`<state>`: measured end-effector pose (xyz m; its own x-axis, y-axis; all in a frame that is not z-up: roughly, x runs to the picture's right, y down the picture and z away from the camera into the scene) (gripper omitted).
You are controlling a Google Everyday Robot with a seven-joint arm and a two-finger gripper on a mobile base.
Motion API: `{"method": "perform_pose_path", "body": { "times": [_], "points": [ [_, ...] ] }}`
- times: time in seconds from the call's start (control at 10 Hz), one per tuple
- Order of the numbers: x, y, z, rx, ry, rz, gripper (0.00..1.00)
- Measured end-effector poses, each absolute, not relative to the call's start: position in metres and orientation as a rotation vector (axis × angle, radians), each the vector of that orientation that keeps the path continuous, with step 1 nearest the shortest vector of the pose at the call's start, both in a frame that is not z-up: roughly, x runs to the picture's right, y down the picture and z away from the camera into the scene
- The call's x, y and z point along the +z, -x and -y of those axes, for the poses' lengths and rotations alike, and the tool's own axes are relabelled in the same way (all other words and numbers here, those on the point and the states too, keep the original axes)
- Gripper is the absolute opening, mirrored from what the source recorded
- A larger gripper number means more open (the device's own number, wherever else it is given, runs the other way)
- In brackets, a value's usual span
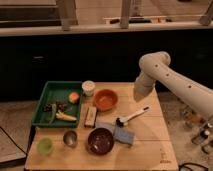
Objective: Place brush in purple bowl
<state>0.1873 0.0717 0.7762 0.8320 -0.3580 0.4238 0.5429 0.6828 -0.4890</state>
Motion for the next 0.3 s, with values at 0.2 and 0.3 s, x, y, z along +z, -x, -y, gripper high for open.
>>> {"method": "perform_pose_path", "body": {
  "times": [0.2, 0.3],
  "points": [
    [0.782, -0.183, -0.087, -0.515, 0.673, 0.302, 0.52],
    [0.783, -0.182, -0.093, -0.512, 0.685, 0.298, 0.64]
  ]
}}
